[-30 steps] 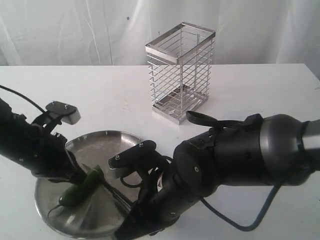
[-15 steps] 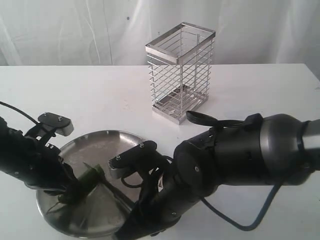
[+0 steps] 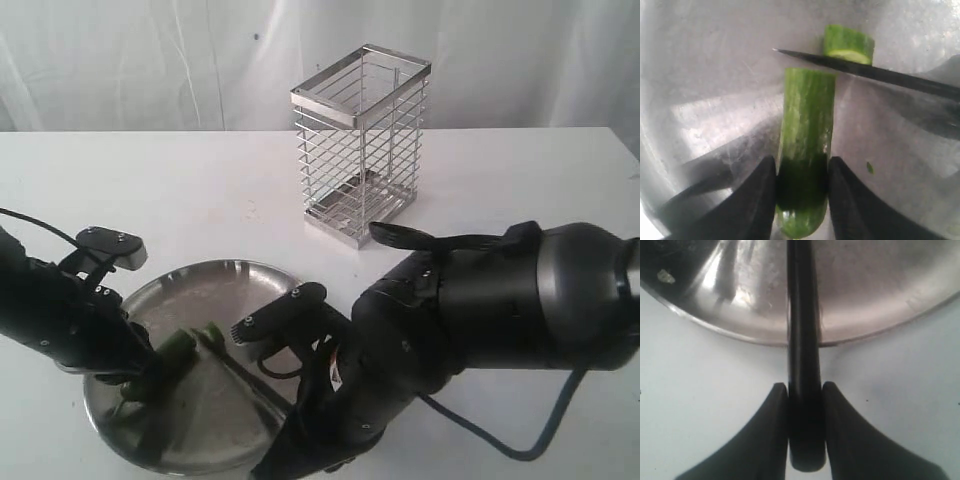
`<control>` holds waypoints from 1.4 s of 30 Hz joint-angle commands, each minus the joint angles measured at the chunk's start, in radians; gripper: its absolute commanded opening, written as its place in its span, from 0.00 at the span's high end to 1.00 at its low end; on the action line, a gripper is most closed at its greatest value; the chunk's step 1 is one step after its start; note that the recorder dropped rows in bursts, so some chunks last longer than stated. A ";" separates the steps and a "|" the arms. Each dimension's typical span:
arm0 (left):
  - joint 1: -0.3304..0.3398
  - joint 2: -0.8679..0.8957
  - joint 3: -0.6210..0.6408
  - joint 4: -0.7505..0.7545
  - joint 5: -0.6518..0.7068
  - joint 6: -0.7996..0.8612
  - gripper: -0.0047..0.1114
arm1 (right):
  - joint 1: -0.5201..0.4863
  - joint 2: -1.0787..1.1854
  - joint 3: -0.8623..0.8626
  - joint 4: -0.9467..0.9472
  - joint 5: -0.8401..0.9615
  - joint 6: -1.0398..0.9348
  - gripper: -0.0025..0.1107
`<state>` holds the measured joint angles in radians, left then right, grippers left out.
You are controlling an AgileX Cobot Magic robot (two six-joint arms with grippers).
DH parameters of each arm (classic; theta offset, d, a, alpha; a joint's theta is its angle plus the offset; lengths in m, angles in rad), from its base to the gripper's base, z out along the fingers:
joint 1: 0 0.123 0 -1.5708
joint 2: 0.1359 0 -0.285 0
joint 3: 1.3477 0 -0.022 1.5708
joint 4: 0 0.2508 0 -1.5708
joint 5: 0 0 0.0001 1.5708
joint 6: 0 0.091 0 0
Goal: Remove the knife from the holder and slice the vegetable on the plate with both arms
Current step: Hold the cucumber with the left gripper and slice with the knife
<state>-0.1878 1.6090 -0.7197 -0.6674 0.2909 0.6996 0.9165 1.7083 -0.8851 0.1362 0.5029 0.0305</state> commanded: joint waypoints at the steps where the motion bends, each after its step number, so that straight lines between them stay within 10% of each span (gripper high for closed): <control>1: -0.006 -0.012 -0.035 -0.011 0.074 -0.017 0.63 | 0.000 -0.020 -0.003 -0.136 -0.022 0.139 0.98; 42: -0.006 -0.050 -0.037 -0.034 0.082 -0.019 0.62 | 0.149 -0.151 0.020 -0.244 -0.010 0.419 0.98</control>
<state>-0.1878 1.5774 -0.7568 -0.6874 0.3718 0.6884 1.0472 1.5655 -0.8669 -0.1063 0.5104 0.4439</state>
